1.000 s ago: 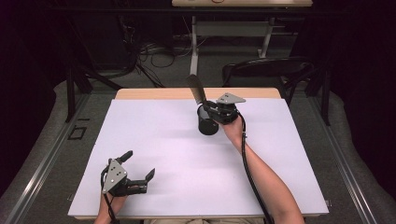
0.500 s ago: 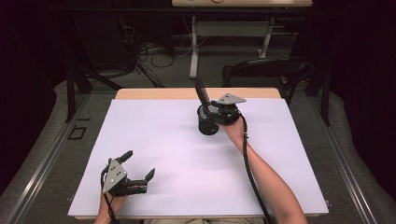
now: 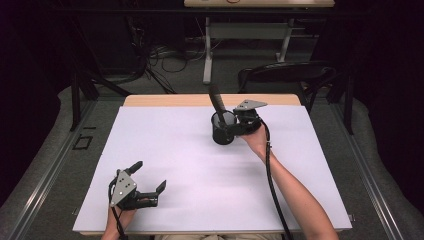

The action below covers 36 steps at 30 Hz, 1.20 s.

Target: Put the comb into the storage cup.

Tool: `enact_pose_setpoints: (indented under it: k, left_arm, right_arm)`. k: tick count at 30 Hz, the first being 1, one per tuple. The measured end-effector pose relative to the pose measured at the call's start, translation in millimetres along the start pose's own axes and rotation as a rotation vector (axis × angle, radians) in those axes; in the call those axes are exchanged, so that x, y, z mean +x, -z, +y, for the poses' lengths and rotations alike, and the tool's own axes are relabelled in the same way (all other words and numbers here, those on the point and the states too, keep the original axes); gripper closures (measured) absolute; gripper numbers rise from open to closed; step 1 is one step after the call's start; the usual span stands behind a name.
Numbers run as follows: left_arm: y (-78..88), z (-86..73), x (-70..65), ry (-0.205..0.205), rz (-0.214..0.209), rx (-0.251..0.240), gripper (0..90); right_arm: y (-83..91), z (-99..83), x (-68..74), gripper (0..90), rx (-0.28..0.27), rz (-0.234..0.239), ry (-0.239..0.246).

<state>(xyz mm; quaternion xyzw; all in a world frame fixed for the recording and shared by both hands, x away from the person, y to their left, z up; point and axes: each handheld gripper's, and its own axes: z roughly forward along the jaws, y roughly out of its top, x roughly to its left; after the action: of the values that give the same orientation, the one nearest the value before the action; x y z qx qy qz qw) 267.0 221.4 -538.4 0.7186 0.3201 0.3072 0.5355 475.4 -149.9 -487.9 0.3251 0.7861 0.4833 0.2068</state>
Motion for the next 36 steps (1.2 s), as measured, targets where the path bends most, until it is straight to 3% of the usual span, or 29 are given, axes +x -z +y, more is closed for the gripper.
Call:
enact_pose_setpoints:
  k: [19, 36]
  left_arm:
    - [-3.0, -0.8, -2.3, 0.002, -0.004, 0.012, 0.8]
    - [-1.6, -1.7, -1.4, 0.002, -0.006, 0.01, 0.8]
  right_arm:
    - [28.4, -3.2, -0.9, 3.7, 0.078, 0.075, -0.002]
    - [59.9, -21.4, 6.3, 0.0, 0.153, 0.087, 0.01]
